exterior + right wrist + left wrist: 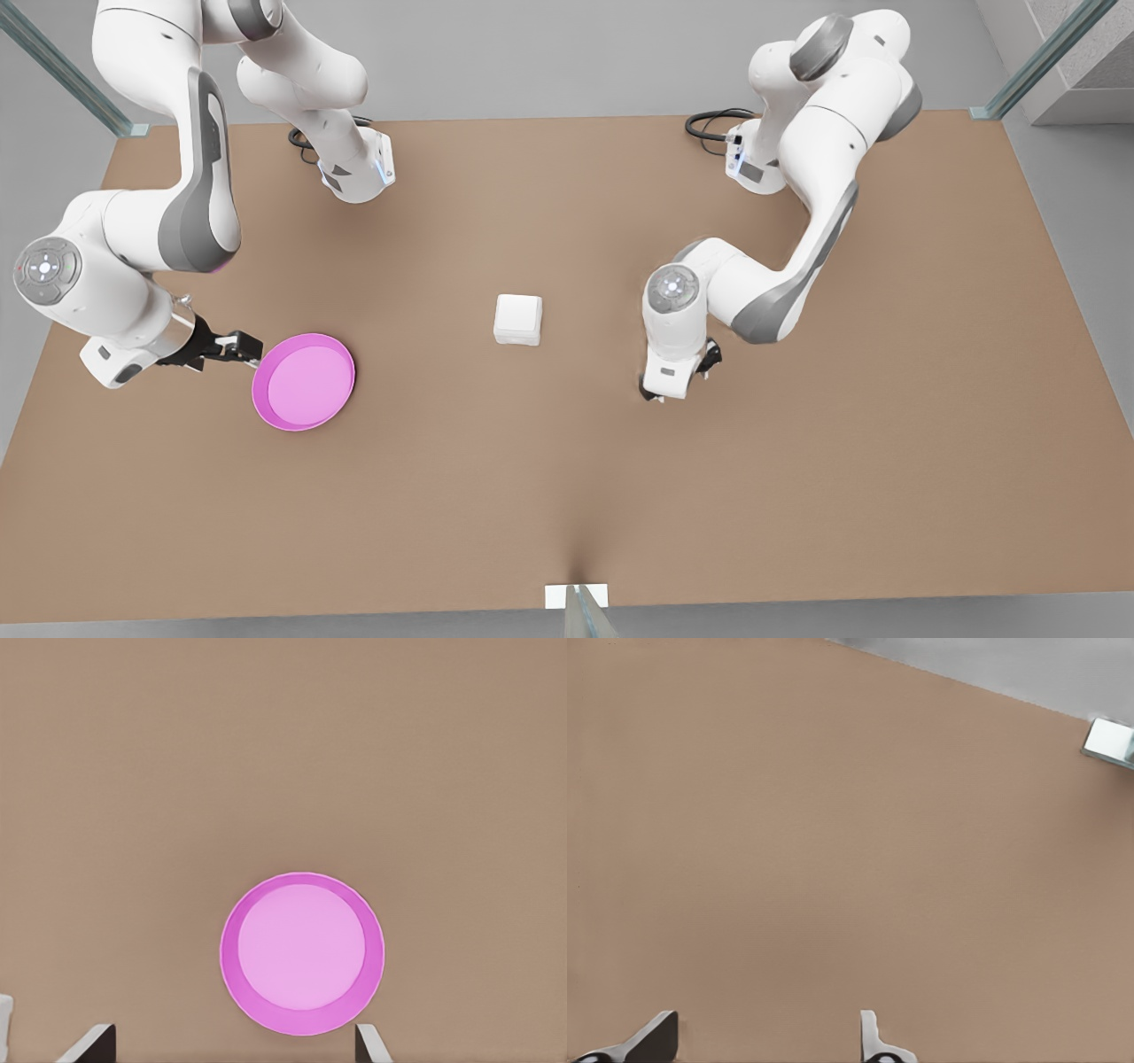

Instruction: Pack egg into the box and close the box lid

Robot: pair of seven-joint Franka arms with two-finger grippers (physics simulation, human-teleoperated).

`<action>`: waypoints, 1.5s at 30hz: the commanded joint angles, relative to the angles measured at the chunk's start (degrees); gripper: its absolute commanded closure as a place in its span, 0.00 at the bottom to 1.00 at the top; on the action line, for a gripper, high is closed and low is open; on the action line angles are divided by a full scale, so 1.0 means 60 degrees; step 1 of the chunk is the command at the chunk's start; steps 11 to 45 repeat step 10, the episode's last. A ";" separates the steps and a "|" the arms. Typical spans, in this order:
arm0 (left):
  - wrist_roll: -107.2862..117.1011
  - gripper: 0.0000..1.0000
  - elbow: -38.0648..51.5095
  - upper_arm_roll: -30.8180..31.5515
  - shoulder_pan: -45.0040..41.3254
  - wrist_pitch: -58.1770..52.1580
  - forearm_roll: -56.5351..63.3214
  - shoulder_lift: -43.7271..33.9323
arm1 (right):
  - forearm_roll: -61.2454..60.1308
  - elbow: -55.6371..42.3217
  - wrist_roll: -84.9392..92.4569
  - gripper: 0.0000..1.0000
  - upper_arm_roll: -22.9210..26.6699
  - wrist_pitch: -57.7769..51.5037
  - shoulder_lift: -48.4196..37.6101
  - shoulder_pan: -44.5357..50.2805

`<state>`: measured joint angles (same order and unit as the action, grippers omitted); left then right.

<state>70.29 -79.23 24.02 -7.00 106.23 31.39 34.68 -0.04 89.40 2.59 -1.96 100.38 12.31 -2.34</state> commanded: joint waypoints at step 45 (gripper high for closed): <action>-1.2022 0.00 -0.1810 -0.4092 -0.0253 -0.1518 -0.5436 -0.4184 | -0.0007 -0.0002 0.0360 0.00 0.0004 -0.0030 0.0028 -0.0079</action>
